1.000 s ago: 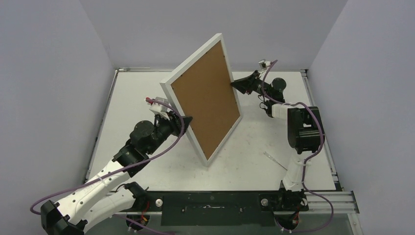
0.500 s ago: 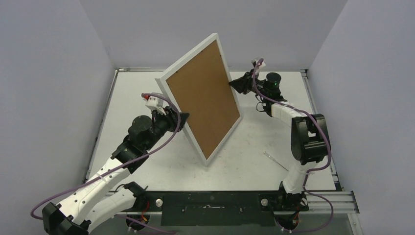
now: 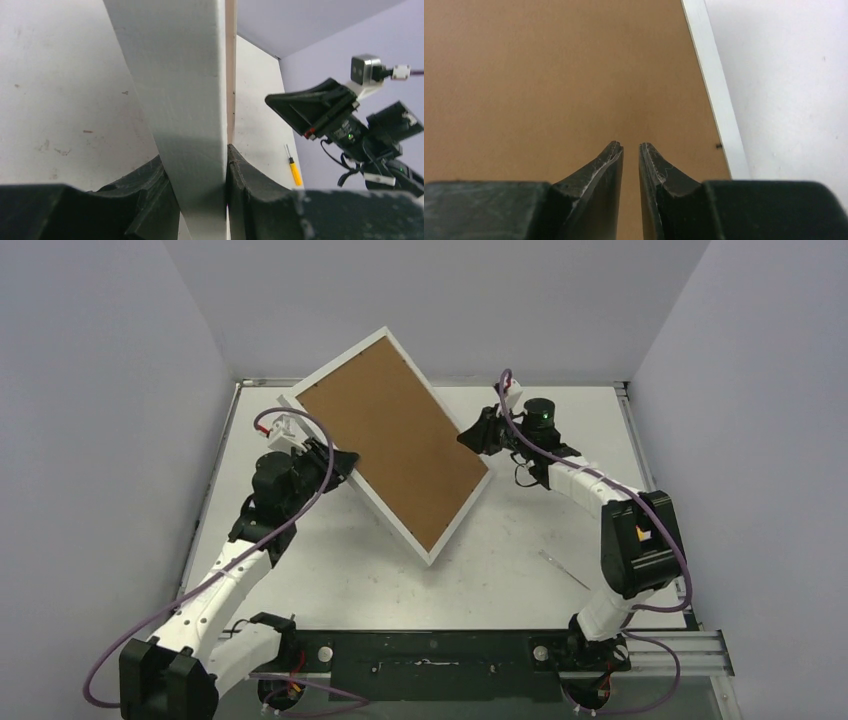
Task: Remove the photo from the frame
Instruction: Turn over the photo frame at the center of the board.
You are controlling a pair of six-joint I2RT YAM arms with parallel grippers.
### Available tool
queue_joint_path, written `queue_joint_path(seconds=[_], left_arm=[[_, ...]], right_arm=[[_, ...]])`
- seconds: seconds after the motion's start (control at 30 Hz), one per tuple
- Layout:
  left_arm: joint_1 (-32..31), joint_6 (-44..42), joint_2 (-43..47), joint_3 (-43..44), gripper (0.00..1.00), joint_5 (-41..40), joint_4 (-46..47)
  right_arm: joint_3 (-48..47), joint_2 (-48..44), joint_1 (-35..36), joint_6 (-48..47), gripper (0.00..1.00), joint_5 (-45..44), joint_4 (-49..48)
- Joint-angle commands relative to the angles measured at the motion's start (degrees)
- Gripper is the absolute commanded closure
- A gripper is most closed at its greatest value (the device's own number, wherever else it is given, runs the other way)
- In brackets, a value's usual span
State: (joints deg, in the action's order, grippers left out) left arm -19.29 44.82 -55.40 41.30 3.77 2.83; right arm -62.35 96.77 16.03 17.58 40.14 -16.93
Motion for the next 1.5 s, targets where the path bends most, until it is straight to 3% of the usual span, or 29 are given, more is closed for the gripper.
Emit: queue_joint_path(seconds=[0.0, 0.43, 0.73, 1.0, 1.23, 1.37, 1.47], left_arm=[[6.5, 1.8, -2.7, -2.9, 1.0, 2.4, 9.4], [8.5, 8.3, -6.7, -14.7, 1.0, 4.0, 15.5], [8.6, 9.9, -3.9, -23.8, 1.0, 6.4, 17.4], [8.6, 11.2, -2.1, -28.3, 1.0, 7.4, 18.6], [9.1, 13.6, -4.0, -30.0, 1.0, 8.0, 22.1], [10.7, 14.8, -6.2, -30.4, 1.0, 9.6, 24.9], [11.7, 14.8, -7.1, -29.9, 1.0, 10.3, 25.6]], right_arm=[[1.4, -3.5, -0.5, 0.3, 0.78, -3.7, 7.6], [3.9, -9.7, -0.8, 1.7, 0.61, -19.9, 16.7], [6.6, -11.3, -1.2, 3.7, 0.4, -29.0, 18.7], [0.8, -5.9, -2.2, 3.6, 0.28, -26.5, 19.3], [-6.2, 3.9, -2.4, 1.1, 0.05, -18.9, 17.4], [-12.8, 13.0, -4.0, -0.7, 0.01, -9.2, 15.2], [-16.9, 18.0, -4.3, -1.7, 0.0, -6.6, 16.0]])
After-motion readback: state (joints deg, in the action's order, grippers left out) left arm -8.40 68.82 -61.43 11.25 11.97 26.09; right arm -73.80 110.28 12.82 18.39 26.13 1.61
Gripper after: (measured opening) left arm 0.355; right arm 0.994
